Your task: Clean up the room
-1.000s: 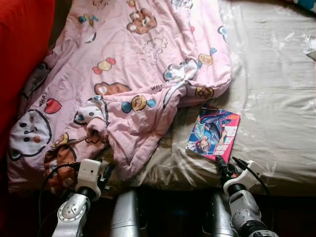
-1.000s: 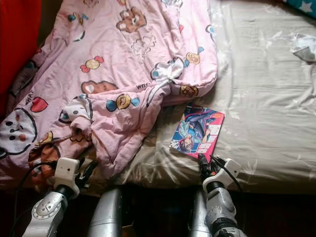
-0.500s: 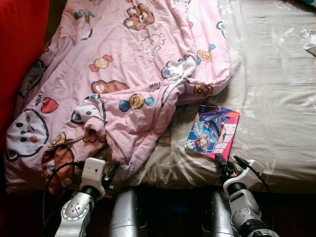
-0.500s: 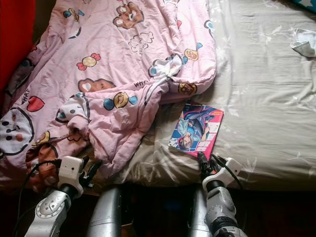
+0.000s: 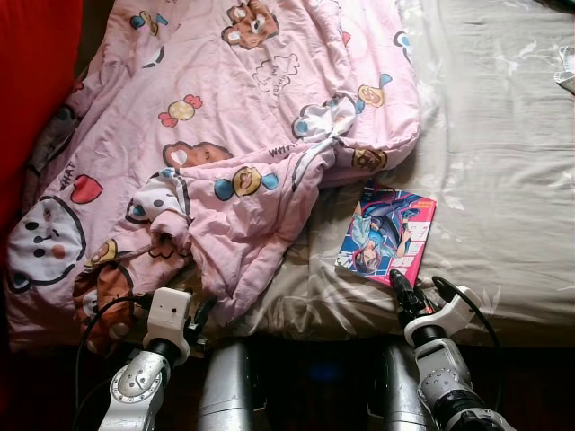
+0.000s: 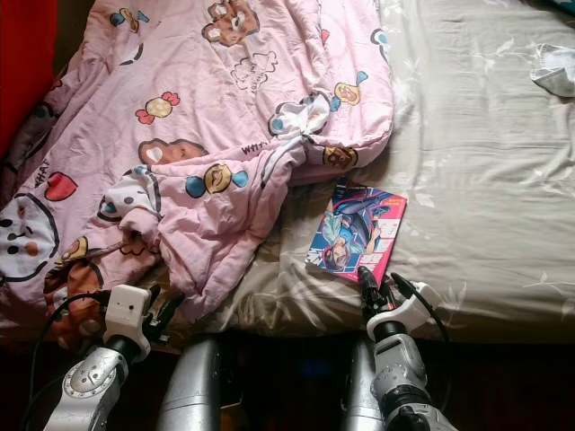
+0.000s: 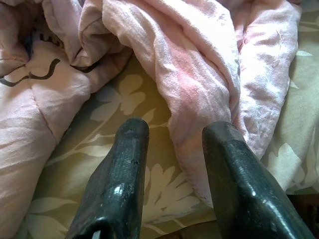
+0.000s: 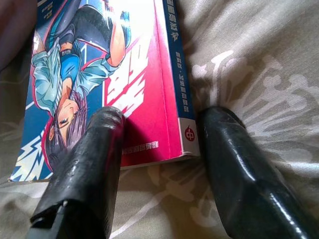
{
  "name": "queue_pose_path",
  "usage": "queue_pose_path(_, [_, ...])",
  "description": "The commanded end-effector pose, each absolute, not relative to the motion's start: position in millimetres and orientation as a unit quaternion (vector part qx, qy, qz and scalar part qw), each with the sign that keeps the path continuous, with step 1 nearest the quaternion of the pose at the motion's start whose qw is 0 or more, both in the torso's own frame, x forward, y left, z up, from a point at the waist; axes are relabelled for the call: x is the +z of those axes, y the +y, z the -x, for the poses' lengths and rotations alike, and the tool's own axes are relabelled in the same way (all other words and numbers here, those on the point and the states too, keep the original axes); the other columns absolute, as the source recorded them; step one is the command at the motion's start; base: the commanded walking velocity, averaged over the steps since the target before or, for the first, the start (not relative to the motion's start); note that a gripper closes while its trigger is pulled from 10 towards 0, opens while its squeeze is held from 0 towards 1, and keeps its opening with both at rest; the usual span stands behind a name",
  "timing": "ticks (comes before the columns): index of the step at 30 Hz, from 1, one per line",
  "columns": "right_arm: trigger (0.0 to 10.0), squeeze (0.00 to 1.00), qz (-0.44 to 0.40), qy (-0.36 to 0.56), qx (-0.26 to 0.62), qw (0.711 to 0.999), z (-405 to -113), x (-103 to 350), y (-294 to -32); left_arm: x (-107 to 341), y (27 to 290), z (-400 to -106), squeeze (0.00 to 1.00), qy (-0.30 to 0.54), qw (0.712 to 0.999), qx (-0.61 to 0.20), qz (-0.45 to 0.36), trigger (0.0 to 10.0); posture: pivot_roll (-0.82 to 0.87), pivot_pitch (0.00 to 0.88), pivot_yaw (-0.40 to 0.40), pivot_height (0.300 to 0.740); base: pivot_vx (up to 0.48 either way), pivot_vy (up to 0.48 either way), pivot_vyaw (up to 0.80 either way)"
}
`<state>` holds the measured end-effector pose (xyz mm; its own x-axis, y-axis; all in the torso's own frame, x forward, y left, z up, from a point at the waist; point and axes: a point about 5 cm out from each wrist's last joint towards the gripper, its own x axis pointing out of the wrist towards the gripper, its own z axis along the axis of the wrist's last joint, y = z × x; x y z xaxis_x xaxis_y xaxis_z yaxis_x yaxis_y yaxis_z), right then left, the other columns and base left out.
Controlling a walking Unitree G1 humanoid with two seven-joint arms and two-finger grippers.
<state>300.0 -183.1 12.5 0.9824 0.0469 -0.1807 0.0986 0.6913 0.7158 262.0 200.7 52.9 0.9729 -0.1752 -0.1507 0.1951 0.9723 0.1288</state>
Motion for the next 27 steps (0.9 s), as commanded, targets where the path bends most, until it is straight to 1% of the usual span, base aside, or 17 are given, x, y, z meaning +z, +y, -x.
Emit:
queue_pose_path(1, [0.0, 0.0, -0.409, 0.127, 0.012, 0.904, -294, 2, -163, 46, 205, -255, 0.0, 0.092, 0.988, -0.093, -0.083, 10.0, 0.19, 0.361, 0.123, 0.596, 0.0, 0.0, 0.0])
queue_pose_path(18, [0.0, 0.0, -0.402, 0.128, 0.004, 0.907, -293, 2, -167, 46, 204, -263, 0.0, 0.094, 0.988, -0.09, -0.087, 10.0, 0.17, 0.333, 0.121, 0.596, 0.0, 0.0, 0.0])
queue_pose_path(27, [0.0, 0.0, -0.394, 0.116, 0.007, 0.912, -294, 5, -171, 44, 202, -271, 0.0, 0.095, 0.988, -0.086, -0.088, 10.0, 0.15, 0.301, 0.111, 0.596, 0.0, 0.0, 0.0])
